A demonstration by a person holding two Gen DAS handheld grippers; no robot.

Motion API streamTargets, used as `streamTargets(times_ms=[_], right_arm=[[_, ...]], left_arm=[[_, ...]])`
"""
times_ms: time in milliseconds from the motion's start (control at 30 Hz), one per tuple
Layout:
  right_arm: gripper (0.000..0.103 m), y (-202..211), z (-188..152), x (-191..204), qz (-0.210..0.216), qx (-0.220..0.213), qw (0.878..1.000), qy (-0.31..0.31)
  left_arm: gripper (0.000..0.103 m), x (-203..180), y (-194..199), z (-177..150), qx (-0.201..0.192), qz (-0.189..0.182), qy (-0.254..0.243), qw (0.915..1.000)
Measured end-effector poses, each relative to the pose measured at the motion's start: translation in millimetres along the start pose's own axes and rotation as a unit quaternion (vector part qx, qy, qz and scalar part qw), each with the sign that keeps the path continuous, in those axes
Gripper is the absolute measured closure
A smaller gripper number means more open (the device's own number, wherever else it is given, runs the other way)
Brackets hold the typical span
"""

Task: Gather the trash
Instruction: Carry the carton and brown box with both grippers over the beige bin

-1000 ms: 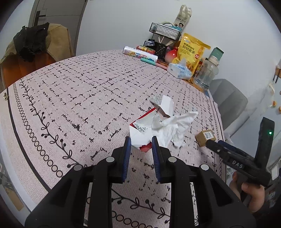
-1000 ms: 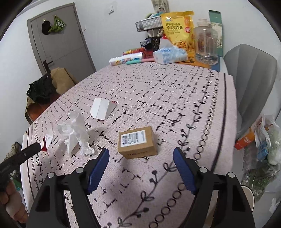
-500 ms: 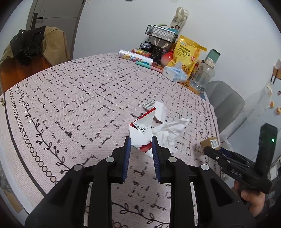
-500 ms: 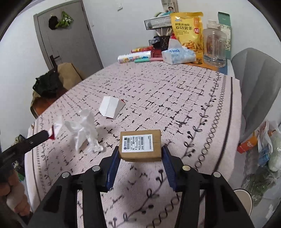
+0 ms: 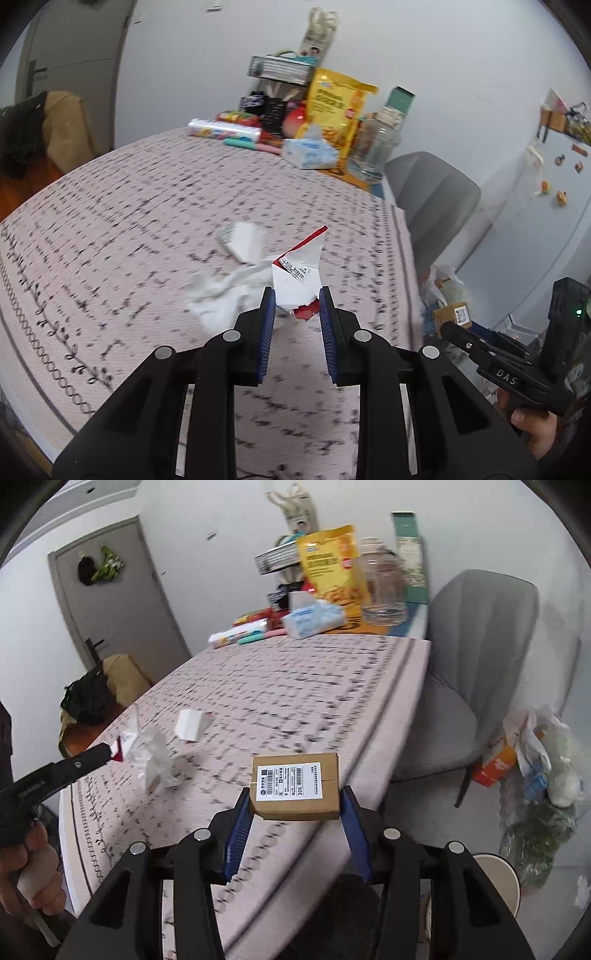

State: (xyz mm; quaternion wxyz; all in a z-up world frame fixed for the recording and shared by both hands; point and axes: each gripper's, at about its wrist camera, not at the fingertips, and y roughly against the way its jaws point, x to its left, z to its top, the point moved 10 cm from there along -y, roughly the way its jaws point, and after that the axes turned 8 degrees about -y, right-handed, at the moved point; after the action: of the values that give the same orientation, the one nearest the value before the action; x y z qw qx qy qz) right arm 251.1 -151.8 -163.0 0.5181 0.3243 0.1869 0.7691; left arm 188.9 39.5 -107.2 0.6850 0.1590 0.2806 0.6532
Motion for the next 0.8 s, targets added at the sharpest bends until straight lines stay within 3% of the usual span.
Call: streamTargets(times_ms=[367,800], right_arm=[[0.056,36,2,-94,-0.057,-0.022,0.996,-0.061],[0.056,56,-37,-193,-0.108,-0.004,0.988,-0.112]], left_arm=[[0.079,-97,-19,10,0.014,-0.055,-0.061,0.9965],[0.079,-209,-72,-7,0.071,-0.110,-0.129,0.9830]])
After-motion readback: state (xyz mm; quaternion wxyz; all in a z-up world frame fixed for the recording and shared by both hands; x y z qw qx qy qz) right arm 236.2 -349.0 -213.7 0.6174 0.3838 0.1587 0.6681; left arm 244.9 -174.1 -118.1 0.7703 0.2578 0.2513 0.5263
